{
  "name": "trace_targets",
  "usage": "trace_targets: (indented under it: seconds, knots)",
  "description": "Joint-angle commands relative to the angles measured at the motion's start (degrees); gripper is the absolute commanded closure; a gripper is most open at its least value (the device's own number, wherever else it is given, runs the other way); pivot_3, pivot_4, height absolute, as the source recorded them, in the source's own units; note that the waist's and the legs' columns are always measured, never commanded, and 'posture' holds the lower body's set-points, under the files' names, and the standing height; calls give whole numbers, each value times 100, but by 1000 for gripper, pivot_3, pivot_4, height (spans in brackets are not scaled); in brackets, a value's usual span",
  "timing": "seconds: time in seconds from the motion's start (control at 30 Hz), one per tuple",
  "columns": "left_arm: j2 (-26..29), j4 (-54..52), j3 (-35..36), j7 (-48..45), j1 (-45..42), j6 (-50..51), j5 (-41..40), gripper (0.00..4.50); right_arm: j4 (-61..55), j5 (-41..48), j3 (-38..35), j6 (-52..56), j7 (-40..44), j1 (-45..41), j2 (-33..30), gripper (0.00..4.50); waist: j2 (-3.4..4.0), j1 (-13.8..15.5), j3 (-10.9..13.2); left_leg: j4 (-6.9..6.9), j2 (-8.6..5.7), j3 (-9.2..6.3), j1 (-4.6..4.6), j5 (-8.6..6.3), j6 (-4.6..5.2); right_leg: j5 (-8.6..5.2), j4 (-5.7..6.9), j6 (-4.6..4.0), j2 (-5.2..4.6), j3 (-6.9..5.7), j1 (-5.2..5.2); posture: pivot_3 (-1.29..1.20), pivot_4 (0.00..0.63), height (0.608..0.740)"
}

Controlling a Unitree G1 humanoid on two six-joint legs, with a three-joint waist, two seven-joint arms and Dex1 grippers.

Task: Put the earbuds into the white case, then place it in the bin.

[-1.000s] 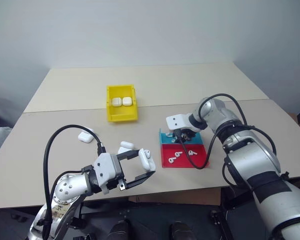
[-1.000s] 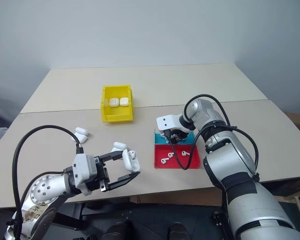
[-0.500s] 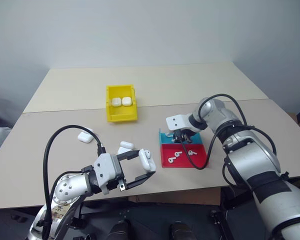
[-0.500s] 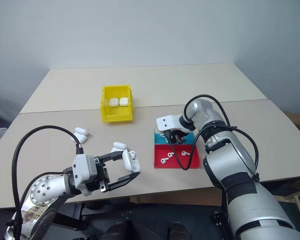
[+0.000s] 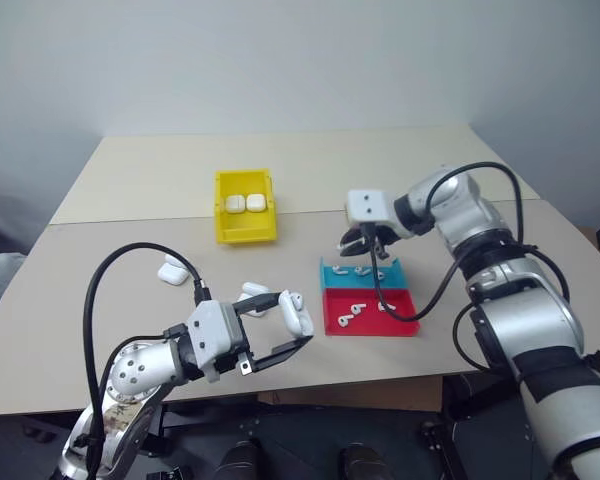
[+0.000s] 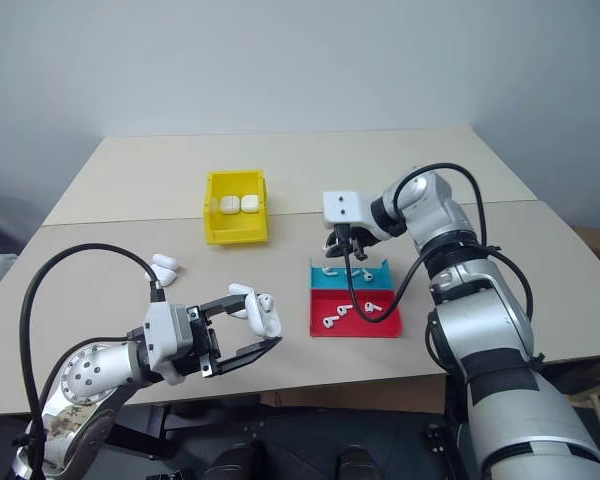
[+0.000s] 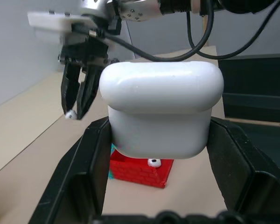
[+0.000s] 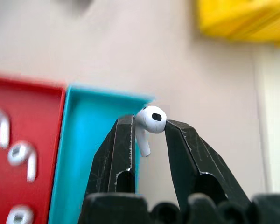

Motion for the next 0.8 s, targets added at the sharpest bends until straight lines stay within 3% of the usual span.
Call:
trace_targets:
  seconds: [0.03,0.1,0.2,0.43,0.6,0.8]
  knots:
    - [-89,-120,117,-47,-345,99,-464,1734,-2723,1512,-1001,1808,111,655,-373,3326,0,94,0,-1,0,-2,-4,1,1,0,-1,1,0,0,-1,0,150,740]
    - [-76,-103,136,-86,-473,248,-654,1734,-4017,2218,-1484,2178,-224,1242,-366,3326,0,118,0,1,-1,-2,-4,1,3,-2,0,4,0,1,0,0,150,740]
    - [-106,16,135,-137,-639,335,-798,1734,-5413,3388,-1955,3608,-729,1734,-368,3326,-1,113,-1,0,-1,-6,-5,1,3,-6,-3,9,2,-1,3,0,150,740]
    - [-308,393,-70,-229,-1020,320,-757,1734,-7041,5699,-2769,4680,-1857,2830,-95,3326,-4,118,-2,11,0,-7,1,-4,-7,-17,-15,-12,2,-2,14,0,150,740]
    - [-494,552,-176,-241,-1219,282,-714,1734,-7345,6277,-2562,4553,-2348,3314,9,3326,-5,107,-4,23,0,-5,1,-4,-7,-8,-28,-6,2,2,22,0,150,740]
    - [-536,588,-195,-395,-1277,230,-776,1734,-7398,6099,-2103,4149,-2551,3738,79,3326,-5,111,-4,15,-1,-6,-3,5,9,-7,-28,-4,2,4,15,0,150,740]
